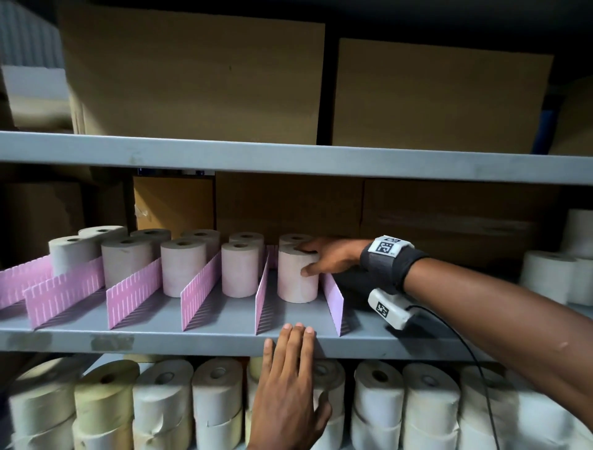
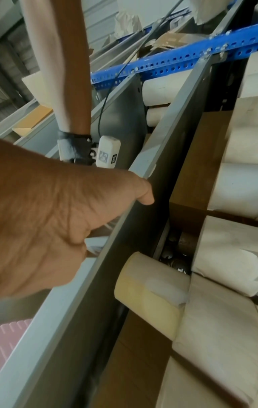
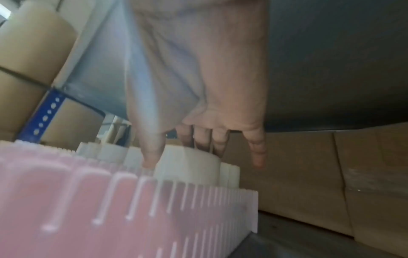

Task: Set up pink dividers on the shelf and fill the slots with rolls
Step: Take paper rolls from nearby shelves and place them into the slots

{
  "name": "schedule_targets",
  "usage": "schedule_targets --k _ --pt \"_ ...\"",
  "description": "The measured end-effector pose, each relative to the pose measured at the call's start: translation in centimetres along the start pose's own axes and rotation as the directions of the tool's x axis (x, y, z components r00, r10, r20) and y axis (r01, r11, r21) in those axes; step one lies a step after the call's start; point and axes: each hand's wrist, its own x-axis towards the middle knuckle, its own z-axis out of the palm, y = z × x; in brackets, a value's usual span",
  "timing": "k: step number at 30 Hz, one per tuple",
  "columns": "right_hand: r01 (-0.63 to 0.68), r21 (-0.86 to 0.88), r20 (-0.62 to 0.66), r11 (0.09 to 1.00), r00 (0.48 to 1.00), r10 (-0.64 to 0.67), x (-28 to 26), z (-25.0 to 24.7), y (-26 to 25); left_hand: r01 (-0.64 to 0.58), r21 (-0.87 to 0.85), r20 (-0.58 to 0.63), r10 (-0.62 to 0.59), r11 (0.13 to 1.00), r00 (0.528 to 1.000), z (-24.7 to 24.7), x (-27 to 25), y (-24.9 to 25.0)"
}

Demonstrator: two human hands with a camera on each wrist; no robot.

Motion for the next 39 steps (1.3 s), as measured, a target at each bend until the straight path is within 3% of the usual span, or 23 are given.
schedule_targets --k 2,5,11,17,22,26,32,36,39 --pt "0.033 0.002 -0.028 0.999 0.999 -0.033 -1.9 -0.8 -0.4 -0.009 -0.006 0.018 0.009 1.000 1.000 -0.5 -0.3 -0.3" --pt "0.075 -0.051 -0.189 0.996 0.978 -0.083 -6.1 -1.2 -0.7 -0.036 -0.024 0.042 0.037 0.999 0.998 -0.7 -0.3 -0.9" --pt "0.083 0.014 -0.380 0.996 0.922 -0.072 -16.9 1.9 -0.4 -0.073 -0.277 0.003 0.077 0.958 0.997 -2.5 -0.8 -1.8" --pt "-0.051 0.142 -0.503 0.989 0.856 0.117 -26.8 6.2 0.6 -0.144 -0.500 -0.087 0.116 0.854 0.989 -3.8 -3.2 3.0" --pt "-0.207 0.261 -0.564 0.943 0.760 0.323 -32.5 8.3 2.9 -0.221 -0.638 -0.122 0.186 0.738 0.975 -4.3 -4.1 8.9" --pt "-0.292 0.323 -0.588 0.900 0.684 0.433 -35.4 9.0 5.6 -0.257 -0.675 -0.117 0.244 0.691 0.963 -4.4 -3.5 13.0" --pt "-0.370 0.405 -0.605 0.836 0.577 0.549 -37.5 9.8 11.2 -0.343 -0.684 -0.126 0.359 0.644 0.925 -4.1 1.7 18.3" --pt "-0.414 0.416 -0.597 0.810 0.547 0.587 -37.3 9.8 16.2 -0.355 -0.693 -0.128 0.378 0.627 0.917 -3.1 6.4 21.5" --pt "-0.432 0.434 -0.588 0.791 0.529 0.612 -36.4 9.2 20.9 -0.364 -0.654 -0.110 0.393 0.663 0.913 -1.9 11.3 23.9"
